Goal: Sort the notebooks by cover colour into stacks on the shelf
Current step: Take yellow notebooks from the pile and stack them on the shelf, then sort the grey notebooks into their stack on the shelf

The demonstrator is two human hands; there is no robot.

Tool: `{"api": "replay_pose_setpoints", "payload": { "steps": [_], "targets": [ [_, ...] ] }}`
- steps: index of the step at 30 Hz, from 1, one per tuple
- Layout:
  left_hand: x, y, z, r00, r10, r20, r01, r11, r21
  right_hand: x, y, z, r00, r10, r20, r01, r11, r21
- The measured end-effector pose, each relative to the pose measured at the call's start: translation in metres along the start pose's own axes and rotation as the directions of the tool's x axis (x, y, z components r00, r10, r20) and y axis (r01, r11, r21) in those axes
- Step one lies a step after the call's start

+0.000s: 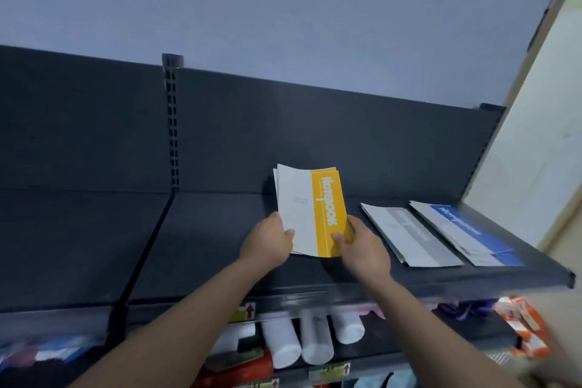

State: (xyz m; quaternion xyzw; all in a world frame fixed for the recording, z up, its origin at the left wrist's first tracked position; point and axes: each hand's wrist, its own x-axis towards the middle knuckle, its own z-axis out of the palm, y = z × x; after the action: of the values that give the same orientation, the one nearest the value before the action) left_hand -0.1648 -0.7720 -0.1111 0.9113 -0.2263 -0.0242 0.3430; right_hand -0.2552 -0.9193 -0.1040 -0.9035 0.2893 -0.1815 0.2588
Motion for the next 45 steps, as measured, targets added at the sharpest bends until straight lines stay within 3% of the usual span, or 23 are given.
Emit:
{"api": "replay_pose_setpoints", "payload": {
  "steps": [12,17,23,26,30,36,45],
  "targets": [
    [0.017,0.044,0.059,0.983,-0.095,0.156,0.087,0.995,0.058,0.037,0.056,-0.024,0.986,0.025,0.163,0.042,0.919,-0.392],
    [0.012,0.058,0.071,0.978,-0.124,0.17,0.09,0.977,0.193,0.041,0.068,-0.034,0.981,0.02,0.192,0.075,0.878,-0.473],
    [0.001,0.067,0.071,0.987,-0.142,0.07,0.099,0.896,0.433,0.046,0.076,-0.035,0.976,-0.002,0.218,0.114,0.859,-0.499],
    [-0.003,0.068,0.067,0.99,-0.134,0.049,0.099,0.891,0.443,0.049,0.076,-0.035,0.974,-0.029,0.224,0.139,0.856,-0.497],
    [-0.011,0.062,0.049,0.995,-0.067,-0.074,0.094,0.867,0.49,0.051,0.066,-0.033,0.959,-0.174,0.222,0.26,0.85,-0.458],
    [-0.032,0.037,-0.001,0.984,-0.021,-0.176,0.136,0.726,0.674,0.041,0.021,-0.012,0.845,-0.463,0.268,0.534,0.768,-0.354],
    [-0.091,-0.029,-0.088,0.932,-0.083,-0.353,0.337,0.559,0.757,-0.002,-0.083,0.031,0.615,-0.698,0.367,0.784,0.588,-0.196]
  ]
}}
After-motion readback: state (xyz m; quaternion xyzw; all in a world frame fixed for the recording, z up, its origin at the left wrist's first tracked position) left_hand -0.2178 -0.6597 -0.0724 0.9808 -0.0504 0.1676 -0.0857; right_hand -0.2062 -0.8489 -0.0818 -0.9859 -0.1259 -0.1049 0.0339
